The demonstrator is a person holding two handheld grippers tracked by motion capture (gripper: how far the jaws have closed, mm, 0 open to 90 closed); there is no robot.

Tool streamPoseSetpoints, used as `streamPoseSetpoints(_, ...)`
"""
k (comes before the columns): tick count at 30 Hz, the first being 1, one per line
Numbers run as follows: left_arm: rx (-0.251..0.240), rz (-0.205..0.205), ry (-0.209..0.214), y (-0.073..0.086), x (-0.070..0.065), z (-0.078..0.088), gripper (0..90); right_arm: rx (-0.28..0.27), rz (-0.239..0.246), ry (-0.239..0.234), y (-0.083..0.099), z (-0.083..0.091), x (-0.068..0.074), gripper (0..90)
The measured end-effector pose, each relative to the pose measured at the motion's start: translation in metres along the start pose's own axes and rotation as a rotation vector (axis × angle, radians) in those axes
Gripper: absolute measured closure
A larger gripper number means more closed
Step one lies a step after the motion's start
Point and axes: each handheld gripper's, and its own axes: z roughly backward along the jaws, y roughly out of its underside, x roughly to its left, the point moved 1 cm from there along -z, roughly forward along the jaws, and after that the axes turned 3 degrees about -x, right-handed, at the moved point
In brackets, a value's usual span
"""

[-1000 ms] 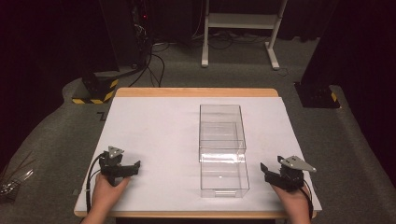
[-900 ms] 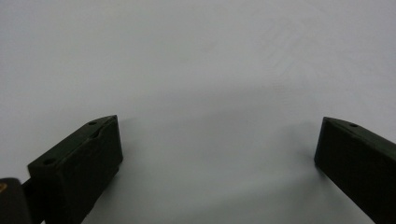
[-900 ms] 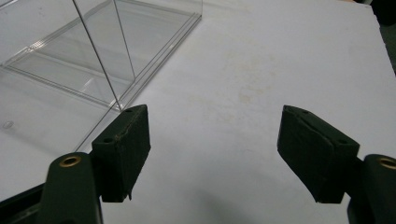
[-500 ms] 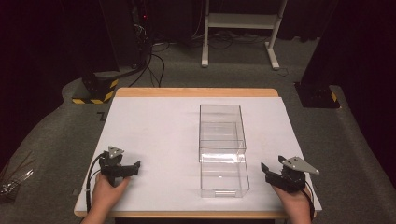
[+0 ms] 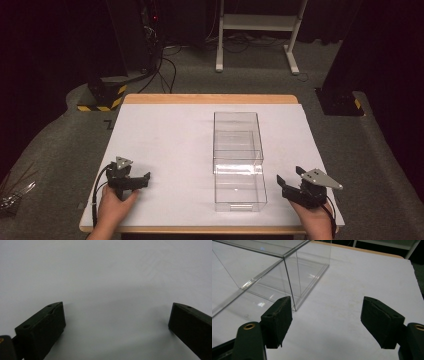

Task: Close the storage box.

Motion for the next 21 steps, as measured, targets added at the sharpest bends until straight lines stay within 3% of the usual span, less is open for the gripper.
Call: streamPoseSetpoints(21, 0.000, -0.001, -0.001, 0.000, 0.000, 0.000, 1.2, -0.044, 0.008, -0.060, -0.001, 0.014, 0.020, 25.4)
